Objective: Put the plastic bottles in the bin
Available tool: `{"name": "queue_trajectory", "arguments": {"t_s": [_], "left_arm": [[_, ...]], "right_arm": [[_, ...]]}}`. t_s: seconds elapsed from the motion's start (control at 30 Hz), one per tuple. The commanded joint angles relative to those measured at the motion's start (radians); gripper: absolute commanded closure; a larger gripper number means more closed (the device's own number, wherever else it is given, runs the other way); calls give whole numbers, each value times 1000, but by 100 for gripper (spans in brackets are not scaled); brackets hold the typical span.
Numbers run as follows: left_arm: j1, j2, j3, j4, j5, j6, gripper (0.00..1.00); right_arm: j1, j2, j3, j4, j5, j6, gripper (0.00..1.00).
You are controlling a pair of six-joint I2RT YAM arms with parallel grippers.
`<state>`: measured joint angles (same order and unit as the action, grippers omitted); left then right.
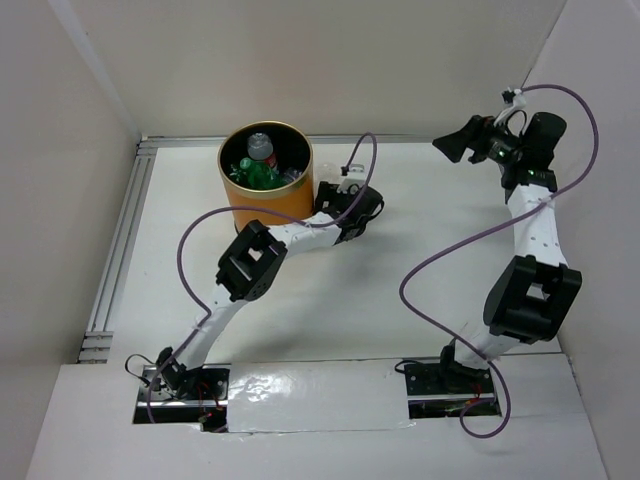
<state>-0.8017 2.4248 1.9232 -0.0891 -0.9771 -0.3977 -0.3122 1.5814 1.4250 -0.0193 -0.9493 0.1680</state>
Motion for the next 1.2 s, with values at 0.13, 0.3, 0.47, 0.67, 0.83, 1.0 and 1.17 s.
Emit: {"name": "queue_trajectory", "arguments": {"t_s": [0.13,0.3,0.47,0.67,0.83,1.0,1.17], "left_arm": [[44,91,195,-174,17,-87,12],[71,89,214,-268,126,-115,53],[71,16,114,-249,189,-115,78],[-33,-232,-87,76,371,103,94],[-61,-446,-125,112,417,178,97],[-8,-688,-228,134,445,139,99],[97,-839,-383,134,433,106,100]], "right_arm": [[-42,-129,-77,28,-75,11,0],[-42,-138,-86,51,-95,48,0],[-42,-138,-104,76,-95,59,0],[-18,-147,-113,-20,-95,-95,9],[36,-138,-141,-151,-129,-274,92],[91,-106,-175,-309,-123,-456,88],[157,-97,-228,-349,-43,-513,69]]}}
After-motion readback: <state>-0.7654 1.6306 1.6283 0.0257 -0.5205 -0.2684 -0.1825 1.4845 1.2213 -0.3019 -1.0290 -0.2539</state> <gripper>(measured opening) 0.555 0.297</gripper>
